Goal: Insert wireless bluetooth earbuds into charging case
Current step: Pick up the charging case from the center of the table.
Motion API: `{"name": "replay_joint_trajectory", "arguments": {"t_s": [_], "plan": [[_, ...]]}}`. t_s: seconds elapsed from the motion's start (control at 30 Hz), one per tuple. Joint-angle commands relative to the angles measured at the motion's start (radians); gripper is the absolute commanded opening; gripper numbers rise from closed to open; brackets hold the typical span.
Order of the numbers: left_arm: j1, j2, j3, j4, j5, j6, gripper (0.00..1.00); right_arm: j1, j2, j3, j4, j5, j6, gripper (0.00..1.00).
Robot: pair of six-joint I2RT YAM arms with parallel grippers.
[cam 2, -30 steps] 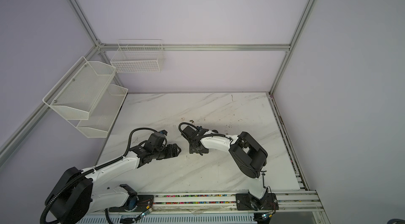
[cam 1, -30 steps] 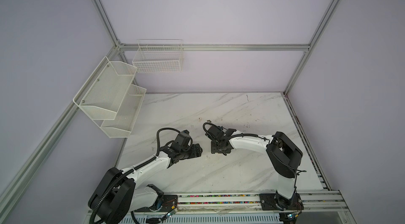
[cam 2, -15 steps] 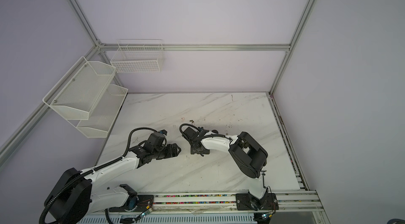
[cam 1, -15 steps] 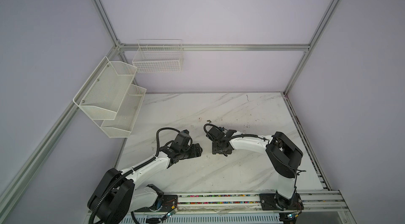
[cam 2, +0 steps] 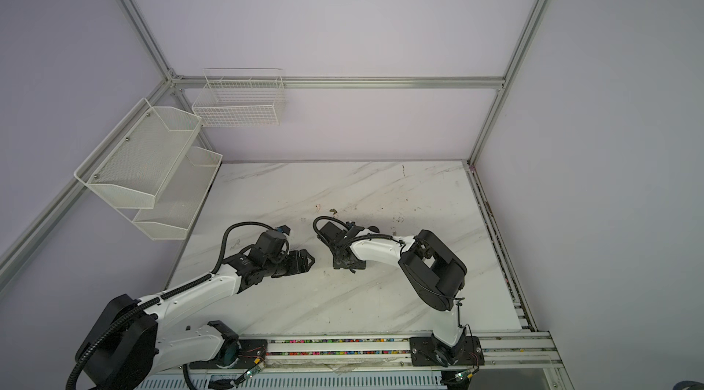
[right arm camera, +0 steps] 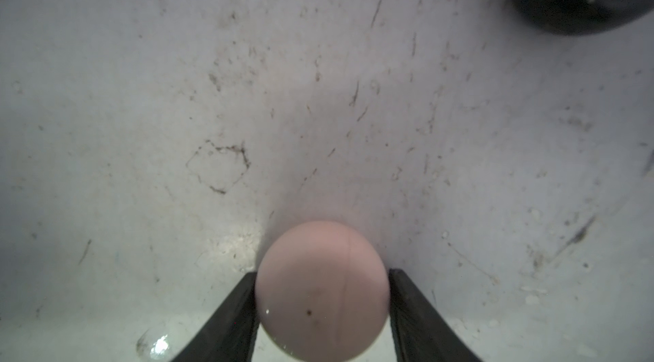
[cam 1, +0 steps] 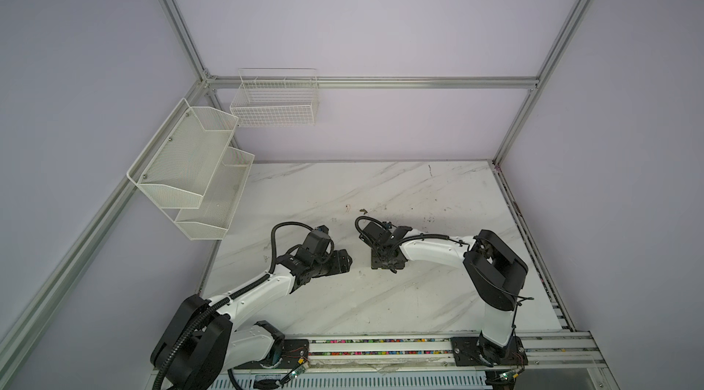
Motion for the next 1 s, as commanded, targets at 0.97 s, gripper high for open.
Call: {"name": "replay_joint_trajectory", "arguments": {"t_s": [0.97], "plan": [[0.078,-0.022,-0.006,0.074,0.176,-0.005,0.81,-0.016,-0.245,-0.206,0.370,-0.051,-0.600,0.56]]}}
